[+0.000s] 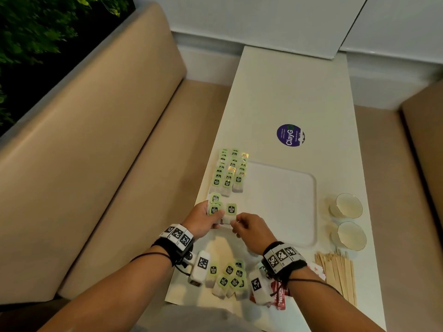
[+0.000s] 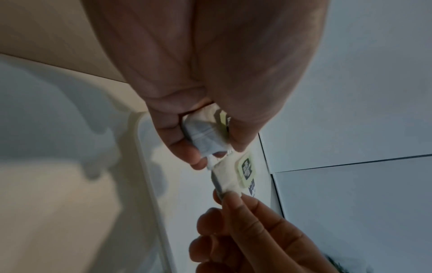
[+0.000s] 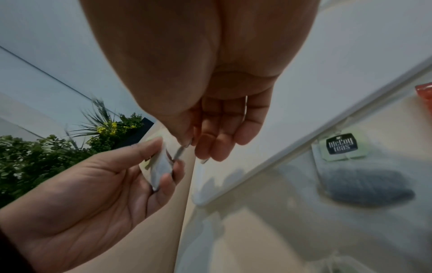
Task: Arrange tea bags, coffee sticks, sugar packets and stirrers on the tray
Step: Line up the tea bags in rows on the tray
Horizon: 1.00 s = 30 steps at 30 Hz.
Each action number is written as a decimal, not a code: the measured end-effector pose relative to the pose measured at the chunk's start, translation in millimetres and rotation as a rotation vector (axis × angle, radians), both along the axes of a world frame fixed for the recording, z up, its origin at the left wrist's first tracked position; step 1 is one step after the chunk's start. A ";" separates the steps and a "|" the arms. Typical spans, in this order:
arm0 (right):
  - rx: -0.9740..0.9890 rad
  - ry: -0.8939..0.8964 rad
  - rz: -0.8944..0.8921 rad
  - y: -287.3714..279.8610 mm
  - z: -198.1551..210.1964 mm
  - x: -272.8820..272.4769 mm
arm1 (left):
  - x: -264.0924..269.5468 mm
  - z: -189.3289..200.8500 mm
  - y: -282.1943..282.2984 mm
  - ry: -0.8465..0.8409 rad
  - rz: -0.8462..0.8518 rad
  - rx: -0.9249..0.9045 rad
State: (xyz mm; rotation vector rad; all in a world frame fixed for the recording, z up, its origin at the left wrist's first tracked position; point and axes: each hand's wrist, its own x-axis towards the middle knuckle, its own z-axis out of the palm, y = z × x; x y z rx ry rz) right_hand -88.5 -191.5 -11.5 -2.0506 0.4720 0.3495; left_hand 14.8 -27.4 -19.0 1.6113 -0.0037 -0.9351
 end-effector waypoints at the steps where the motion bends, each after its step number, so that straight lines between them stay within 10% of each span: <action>1: -0.006 0.008 -0.016 -2.3 -3.0 2.8 | 3.0 -1.4 -0.3 0.002 0.020 0.014; 30: -0.173 0.145 -0.265 -37.0 -54.1 83.0 | 63.3 -46.5 -19.7 0.032 0.035 0.117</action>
